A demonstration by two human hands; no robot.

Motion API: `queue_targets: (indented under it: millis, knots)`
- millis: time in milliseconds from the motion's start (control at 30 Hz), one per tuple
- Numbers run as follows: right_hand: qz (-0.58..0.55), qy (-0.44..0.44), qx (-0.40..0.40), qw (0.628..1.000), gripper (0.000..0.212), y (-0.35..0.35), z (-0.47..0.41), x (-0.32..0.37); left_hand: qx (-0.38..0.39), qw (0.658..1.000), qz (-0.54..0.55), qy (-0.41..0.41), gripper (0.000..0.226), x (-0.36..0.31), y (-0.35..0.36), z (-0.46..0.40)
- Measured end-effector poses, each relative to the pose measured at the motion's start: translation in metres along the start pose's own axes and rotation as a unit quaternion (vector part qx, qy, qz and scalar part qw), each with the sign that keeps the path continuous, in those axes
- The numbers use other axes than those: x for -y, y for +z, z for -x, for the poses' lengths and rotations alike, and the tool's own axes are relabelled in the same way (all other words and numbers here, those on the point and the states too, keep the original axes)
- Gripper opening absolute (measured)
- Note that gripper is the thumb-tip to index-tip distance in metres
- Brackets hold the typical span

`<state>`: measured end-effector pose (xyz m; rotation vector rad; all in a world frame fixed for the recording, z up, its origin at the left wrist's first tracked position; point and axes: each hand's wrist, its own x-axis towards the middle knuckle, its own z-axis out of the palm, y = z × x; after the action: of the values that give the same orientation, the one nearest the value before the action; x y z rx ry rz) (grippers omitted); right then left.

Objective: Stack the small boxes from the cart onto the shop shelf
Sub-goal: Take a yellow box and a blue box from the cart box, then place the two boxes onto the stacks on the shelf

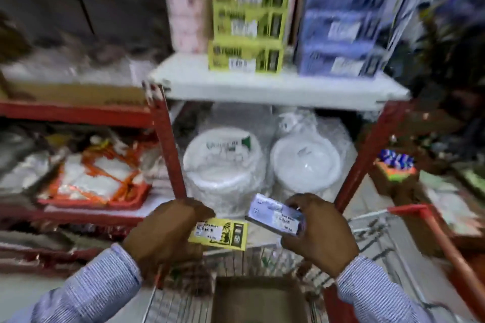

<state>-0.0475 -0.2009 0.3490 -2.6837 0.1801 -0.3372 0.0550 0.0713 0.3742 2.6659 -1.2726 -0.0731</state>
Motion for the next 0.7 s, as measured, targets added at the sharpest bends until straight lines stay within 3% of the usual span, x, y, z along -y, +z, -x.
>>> queue_targets:
  millis: [333, 567, 700]
  knots:
    - [0.046, -0.073, -0.144, 0.986, 0.054, -0.160, -0.028, 0.079, -0.152, 0.984, -0.087, 0.037, 0.050, -0.021, -0.157, -0.005]
    - [0.072, -0.084, -0.241, 0.964, 0.054, -0.240, -0.064, 0.092, -0.246, 0.960, -0.107, 0.081, 0.057, -0.039, -0.234, -0.025]
    - [0.091, -0.080, -0.260, 0.958, 0.054, -0.266, -0.084, 0.089, -0.260, 0.956, -0.102, 0.088, 0.055, -0.043, -0.260, -0.054]
